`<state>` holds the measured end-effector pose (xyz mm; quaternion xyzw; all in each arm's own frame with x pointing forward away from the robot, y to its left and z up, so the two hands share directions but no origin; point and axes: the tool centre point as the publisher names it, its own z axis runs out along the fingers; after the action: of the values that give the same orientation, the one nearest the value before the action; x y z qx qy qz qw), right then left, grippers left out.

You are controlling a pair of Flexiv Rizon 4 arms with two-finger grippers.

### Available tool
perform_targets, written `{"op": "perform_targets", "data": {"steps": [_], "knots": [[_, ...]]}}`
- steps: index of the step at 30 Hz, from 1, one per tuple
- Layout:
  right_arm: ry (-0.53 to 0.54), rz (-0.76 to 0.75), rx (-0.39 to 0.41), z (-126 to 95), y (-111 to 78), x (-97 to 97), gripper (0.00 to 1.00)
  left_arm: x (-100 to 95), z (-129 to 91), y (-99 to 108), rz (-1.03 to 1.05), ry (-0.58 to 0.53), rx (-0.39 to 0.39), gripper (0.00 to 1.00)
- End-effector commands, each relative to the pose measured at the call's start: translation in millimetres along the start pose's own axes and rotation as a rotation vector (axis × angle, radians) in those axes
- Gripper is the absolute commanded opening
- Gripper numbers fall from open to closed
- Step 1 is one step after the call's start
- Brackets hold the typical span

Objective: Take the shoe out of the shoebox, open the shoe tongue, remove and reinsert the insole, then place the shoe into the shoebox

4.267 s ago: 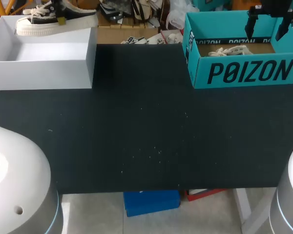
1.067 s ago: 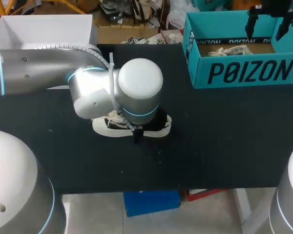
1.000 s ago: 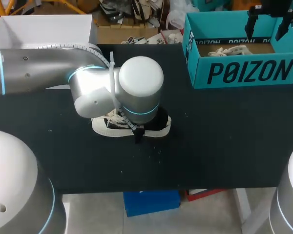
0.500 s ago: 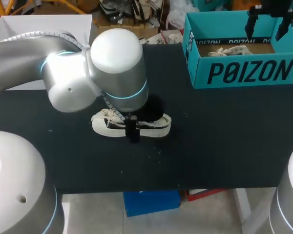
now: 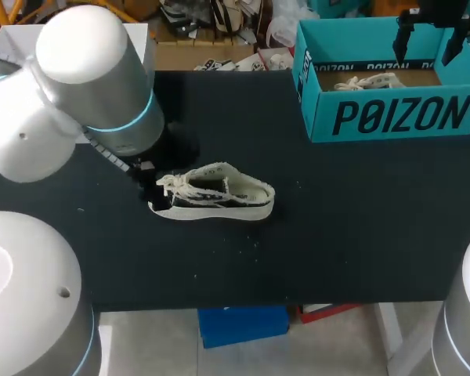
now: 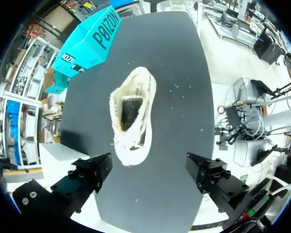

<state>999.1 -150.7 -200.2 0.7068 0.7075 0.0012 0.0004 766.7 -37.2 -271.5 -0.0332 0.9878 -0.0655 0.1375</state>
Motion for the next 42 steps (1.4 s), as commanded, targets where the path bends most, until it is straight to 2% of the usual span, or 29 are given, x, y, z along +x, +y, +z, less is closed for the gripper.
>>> {"op": "perform_targets", "data": {"steps": [1,3,4,33,35,38,42], "knots": [[0.000,0.000,0.001,0,0.4,0.3,1.00,1.0,-8,68,-0.003,-0.004,0.290,1.00],[0.000,0.000,0.001,0,0.4,0.3,1.00,0.4,-7,75,0.016,0.016,0.338,1.00],[0.000,0.000,0.001,0,0.4,0.3,1.00,0.4,-5,79,0.015,0.040,0.330,1.00],[0.000,0.000,0.001,0,0.4,0.3,1.00,0.4,-5,79,0.015,0.040,0.330,1.00],[0.000,0.000,0.001,0,0.4,0.3,1.00,7.8,-13,79,0.035,0.046,0.386,1.00],[0.000,0.000,0.001,0,0.4,0.3,1.00,9.4,-22,80,0.004,0.027,0.423,1.00],[0.000,0.000,0.001,0,0.4,0.3,1.00,8.2,-29,80,-0.014,0.026,0.421,1.00]]}}
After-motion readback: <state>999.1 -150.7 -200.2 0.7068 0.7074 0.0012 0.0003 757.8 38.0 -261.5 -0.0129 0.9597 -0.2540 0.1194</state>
